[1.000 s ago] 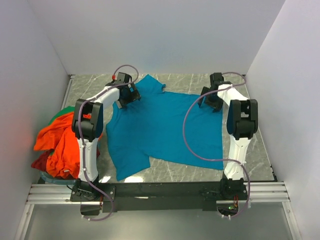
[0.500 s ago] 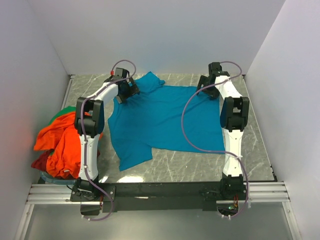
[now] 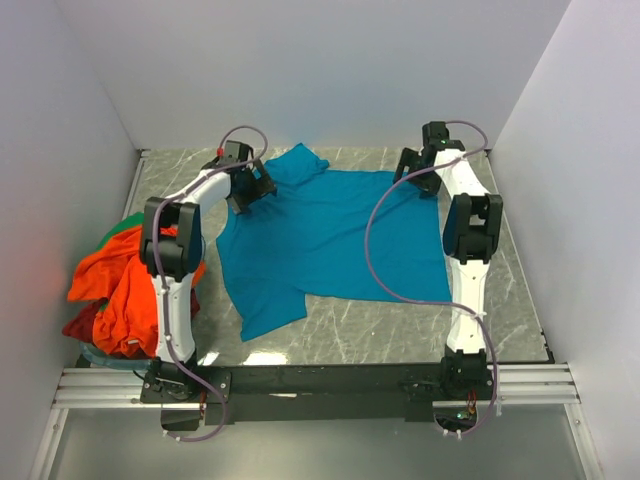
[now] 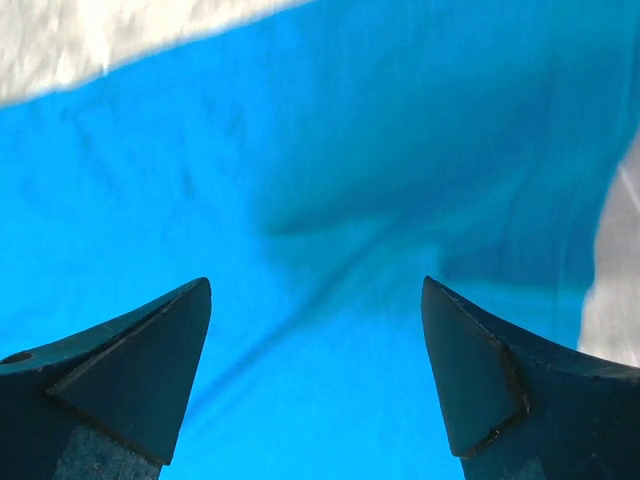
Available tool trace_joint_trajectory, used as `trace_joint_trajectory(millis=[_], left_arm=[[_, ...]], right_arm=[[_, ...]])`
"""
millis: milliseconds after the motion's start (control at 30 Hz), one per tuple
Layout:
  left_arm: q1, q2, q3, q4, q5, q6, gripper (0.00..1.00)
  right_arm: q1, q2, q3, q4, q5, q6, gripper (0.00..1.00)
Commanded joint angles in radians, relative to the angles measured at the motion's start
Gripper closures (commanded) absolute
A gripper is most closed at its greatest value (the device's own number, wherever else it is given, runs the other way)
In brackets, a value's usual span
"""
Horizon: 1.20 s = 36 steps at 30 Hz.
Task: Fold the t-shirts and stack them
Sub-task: Fold the tshirt
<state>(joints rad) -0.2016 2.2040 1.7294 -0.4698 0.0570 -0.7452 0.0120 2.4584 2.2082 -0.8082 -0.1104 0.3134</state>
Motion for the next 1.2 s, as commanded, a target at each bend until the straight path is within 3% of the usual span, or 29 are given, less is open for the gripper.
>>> trace_joint_trajectory(millis=[0,133,300,533,733,1033,1167], left_arm=[[-0.001,-0.194,-0.092,0.013,0.020,-0.003,0.01],[-0.022,-0.401,-0.358,0.069,0.015,-0.045,0.00],[-0.102,-0.699,-0.667,0.059,-0.094,-0.121,0.01],[-0.272,-1.026,-0.951,-0.072,-0.180,-0.236,0.01],[-0.375,-1.248,-1.120,-0.147,-0.154,-0.377,0.01],[-0.570,-1.300,-1.153,-0.335,-0.209,-0.615,0.00],[-0.588,-1.299,-1.185,-0.386,-0.215,-0.686,0.04]], right_arm=[[-0.006,-0.233,-0.062,0.003,0.001,-0.014,0.08],[-0.004,-0.462,-0.371,0.102,0.015,0.013,0.08],[0.005,-0.794,-0.788,0.271,-0.014,0.075,0.07],[0.017,-1.114,-1.122,0.369,-0.043,0.121,0.06],[0.023,-1.254,-1.266,0.394,-0.103,0.122,0.06],[0.025,-1.273,-1.323,0.385,-0.123,0.093,0.06],[0.023,-1.260,-1.331,0.399,-0.147,0.095,0.06]])
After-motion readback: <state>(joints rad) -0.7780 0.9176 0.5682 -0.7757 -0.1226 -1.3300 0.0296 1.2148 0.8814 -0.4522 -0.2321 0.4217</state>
